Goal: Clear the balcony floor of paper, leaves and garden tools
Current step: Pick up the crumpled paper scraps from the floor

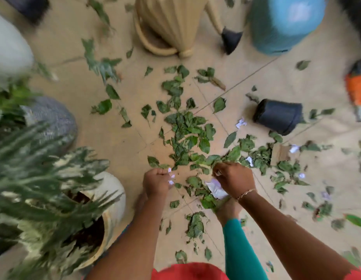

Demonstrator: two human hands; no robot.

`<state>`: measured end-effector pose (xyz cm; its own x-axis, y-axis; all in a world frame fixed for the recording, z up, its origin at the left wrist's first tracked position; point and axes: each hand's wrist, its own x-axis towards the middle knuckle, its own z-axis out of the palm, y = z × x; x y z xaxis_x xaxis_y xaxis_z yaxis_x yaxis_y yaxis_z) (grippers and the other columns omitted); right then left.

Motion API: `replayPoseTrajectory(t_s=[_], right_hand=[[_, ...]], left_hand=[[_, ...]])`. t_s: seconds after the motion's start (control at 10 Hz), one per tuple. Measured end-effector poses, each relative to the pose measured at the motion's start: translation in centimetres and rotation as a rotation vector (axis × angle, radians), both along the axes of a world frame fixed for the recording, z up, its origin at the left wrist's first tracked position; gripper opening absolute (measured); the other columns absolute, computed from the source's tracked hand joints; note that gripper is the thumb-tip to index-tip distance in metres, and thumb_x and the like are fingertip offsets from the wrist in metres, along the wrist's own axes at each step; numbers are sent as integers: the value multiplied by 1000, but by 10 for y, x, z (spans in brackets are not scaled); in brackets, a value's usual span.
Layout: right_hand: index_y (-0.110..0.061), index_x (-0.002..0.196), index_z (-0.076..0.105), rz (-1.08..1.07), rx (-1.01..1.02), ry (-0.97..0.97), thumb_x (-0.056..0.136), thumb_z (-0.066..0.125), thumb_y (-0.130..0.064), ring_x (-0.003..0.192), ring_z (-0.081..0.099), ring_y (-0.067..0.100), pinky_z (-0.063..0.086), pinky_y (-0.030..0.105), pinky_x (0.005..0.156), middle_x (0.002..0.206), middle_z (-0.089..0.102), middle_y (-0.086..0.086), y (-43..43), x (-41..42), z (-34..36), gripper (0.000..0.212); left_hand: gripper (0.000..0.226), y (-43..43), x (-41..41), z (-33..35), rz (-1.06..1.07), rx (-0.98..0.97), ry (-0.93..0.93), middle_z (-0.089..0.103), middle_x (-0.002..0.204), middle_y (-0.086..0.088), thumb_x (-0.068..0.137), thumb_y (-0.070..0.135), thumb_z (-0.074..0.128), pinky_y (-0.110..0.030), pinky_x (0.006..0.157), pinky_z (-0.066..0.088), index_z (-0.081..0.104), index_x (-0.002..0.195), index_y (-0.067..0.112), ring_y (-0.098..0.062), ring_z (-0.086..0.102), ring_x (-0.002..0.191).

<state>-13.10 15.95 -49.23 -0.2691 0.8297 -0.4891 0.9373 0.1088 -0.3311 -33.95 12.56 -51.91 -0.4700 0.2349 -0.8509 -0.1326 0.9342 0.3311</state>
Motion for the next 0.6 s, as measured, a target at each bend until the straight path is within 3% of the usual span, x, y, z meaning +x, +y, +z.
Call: replayPoseTrajectory(t_s=[0.1, 0.2, 0.3, 0.4, 0.5, 0.6], right_hand=[[-24, 62, 62, -107, 103, 36, 59, 75, -19, 47, 58, 18, 29, 18, 40, 57, 61, -6, 4, 6, 49, 14], [-25, 73, 62, -296, 45, 48, 72, 52, -28, 64, 63, 20, 37, 23, 51, 71, 65, -4, -8, 10, 75, 10], [-36, 84, 53, -541, 14, 14, 76, 33, -46, 76, 62, 18, 47, 29, 66, 81, 63, -12, -23, 16, 101, 22], [-37, 75, 59, -778, 115, 17, 75, 48, -36, 70, 64, 18, 36, 20, 50, 77, 67, -9, -42, 21, 147, 12], [-25, 81, 66, -985, 113, 129, 74, 37, -37, 81, 63, 22, 35, 27, 56, 85, 69, -2, -75, 28, 176, 31], [-26, 77, 61, -1175, 128, 174, 60, 21, -47, 81, 62, 21, 44, 30, 62, 82, 67, -3, -125, 37, 188, 48]], left_hand=[[17, 31, 12, 44, -150, 28, -54, 67, 82, -22, 79, -2, 64, -51, 76, 57, 61, 69, 12, -39, 67, 81], [15, 54, 25, 90, -245, 112, -19, 64, 70, -15, 77, -8, 67, -17, 49, 48, 61, 69, 2, -23, 55, 57], [20, 65, 39, 131, -391, 157, -104, 63, 53, -7, 77, -13, 65, -20, 47, 43, 59, 63, -1, -17, 50, 43], [23, 70, 57, 154, -639, 167, -96, 64, 49, -5, 76, -9, 68, -32, 64, 48, 59, 58, 2, -16, 54, 40], [19, 62, 87, 173, -792, 174, -76, 65, 60, -12, 76, -8, 69, -31, 64, 52, 61, 61, 2, -20, 57, 45], [23, 39, 122, 189, -906, 185, -125, 62, 61, -9, 75, -13, 67, -15, 41, 46, 59, 60, 3, -5, 53, 34]])
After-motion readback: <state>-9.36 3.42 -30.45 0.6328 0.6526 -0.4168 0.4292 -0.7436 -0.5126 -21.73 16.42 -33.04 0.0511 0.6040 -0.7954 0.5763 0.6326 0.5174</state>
